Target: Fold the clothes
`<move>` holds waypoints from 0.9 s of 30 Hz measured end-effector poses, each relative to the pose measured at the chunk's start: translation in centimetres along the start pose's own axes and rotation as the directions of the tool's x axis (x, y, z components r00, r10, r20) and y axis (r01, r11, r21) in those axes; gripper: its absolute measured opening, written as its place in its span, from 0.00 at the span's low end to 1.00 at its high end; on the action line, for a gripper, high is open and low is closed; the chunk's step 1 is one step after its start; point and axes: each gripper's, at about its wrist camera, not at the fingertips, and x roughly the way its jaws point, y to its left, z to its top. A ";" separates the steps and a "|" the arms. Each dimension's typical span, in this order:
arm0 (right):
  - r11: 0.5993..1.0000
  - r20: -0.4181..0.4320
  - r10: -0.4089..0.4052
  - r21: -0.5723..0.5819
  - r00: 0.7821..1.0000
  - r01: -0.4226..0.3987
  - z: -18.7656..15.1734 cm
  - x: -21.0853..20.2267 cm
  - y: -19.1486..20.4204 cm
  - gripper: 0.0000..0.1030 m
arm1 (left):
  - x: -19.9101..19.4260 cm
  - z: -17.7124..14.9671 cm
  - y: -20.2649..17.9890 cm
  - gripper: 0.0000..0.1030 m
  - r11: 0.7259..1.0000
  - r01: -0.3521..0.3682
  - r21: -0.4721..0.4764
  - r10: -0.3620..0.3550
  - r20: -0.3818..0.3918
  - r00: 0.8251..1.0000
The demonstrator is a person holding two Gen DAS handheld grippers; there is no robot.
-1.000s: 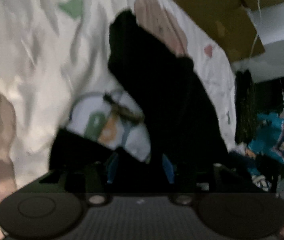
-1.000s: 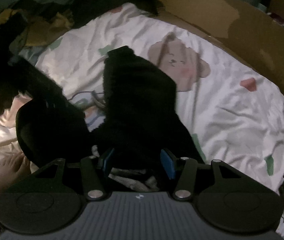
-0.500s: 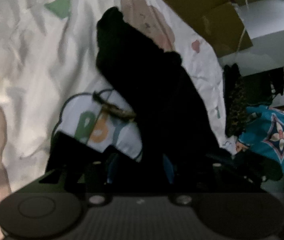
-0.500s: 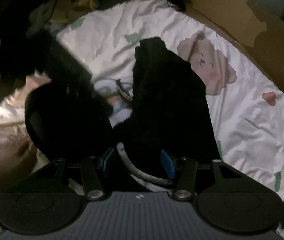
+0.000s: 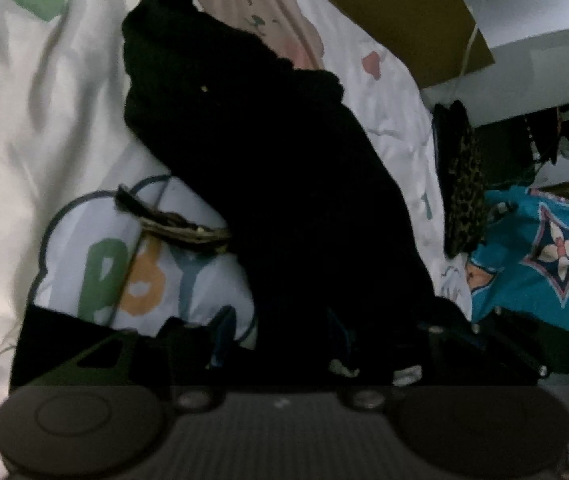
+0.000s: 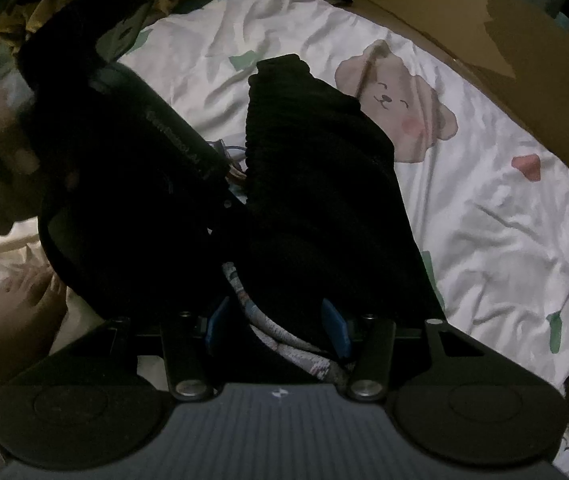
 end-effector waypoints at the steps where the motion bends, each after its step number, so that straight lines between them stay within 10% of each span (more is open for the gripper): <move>1: 1.000 0.001 0.002 0.005 1.000 -0.002 0.0 0.0 -0.1 0.55 | 0.1 -0.1 0.2 0.55 1.000 0.005 -0.006 -0.005 0.001 1.000; 12: 0.998 0.034 0.020 0.063 0.999 -0.022 0.1 -0.5 -0.9 0.55 | 1.0 -0.9 -0.4 0.56 0.991 0.128 0.049 -0.126 -0.036 0.991; 19: 0.997 0.040 0.016 0.078 0.999 -0.019 -0.3 -1.0 -1.3 0.56 | 0.5 -1.7 -1.3 0.37 0.980 0.131 0.153 -0.132 -0.005 0.991; 21: 0.997 0.041 0.015 0.080 0.999 -0.018 -0.4 -1.1 -1.4 0.56 | 0.2 -1.8 -1.1 0.09 0.979 0.142 0.147 -0.144 0.009 0.989; 27: 0.996 0.050 0.013 0.085 0.999 -0.017 -0.1 -1.2 -1.4 0.56 | -1.1 -1.2 -1.8 0.07 0.972 0.176 0.158 -0.184 0.036 0.982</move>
